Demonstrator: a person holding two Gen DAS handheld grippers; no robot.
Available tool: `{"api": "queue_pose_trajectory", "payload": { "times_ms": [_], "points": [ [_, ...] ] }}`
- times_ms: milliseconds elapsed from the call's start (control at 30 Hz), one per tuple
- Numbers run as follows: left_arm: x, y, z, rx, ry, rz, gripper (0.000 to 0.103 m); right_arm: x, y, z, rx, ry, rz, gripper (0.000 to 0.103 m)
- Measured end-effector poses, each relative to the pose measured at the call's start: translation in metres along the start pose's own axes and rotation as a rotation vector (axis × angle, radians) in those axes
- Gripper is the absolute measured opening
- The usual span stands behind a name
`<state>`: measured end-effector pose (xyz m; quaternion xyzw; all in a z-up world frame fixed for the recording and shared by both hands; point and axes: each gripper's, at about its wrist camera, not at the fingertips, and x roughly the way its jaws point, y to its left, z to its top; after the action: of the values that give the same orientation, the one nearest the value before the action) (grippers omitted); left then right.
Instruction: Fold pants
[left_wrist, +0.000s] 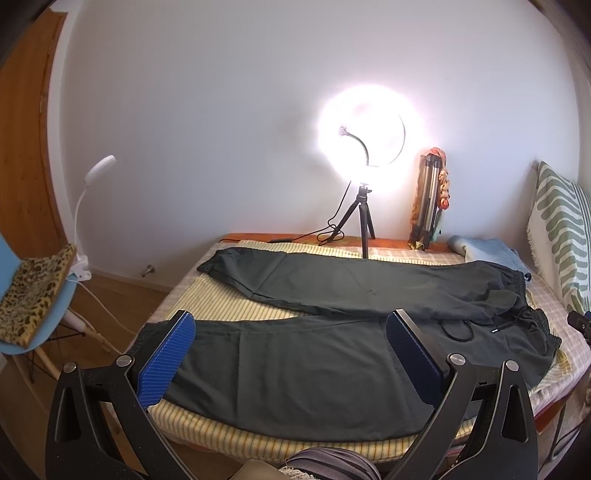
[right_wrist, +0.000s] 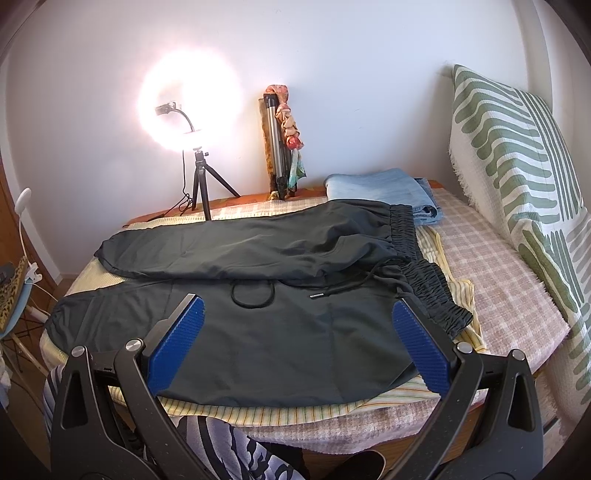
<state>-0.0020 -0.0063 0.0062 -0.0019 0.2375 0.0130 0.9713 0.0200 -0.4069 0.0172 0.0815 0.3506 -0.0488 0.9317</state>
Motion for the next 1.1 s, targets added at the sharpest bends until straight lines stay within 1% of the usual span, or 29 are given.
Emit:
{"api": "queue_pose_trajectory", "payload": {
  "times_ms": [1100],
  "points": [
    [0.0014,-0.0052,0.0006,0.004,0.001,-0.005,0.103,0.0012,-0.0014,-0.0003,0.003,0.0,0.004,0.103]
  ]
}}
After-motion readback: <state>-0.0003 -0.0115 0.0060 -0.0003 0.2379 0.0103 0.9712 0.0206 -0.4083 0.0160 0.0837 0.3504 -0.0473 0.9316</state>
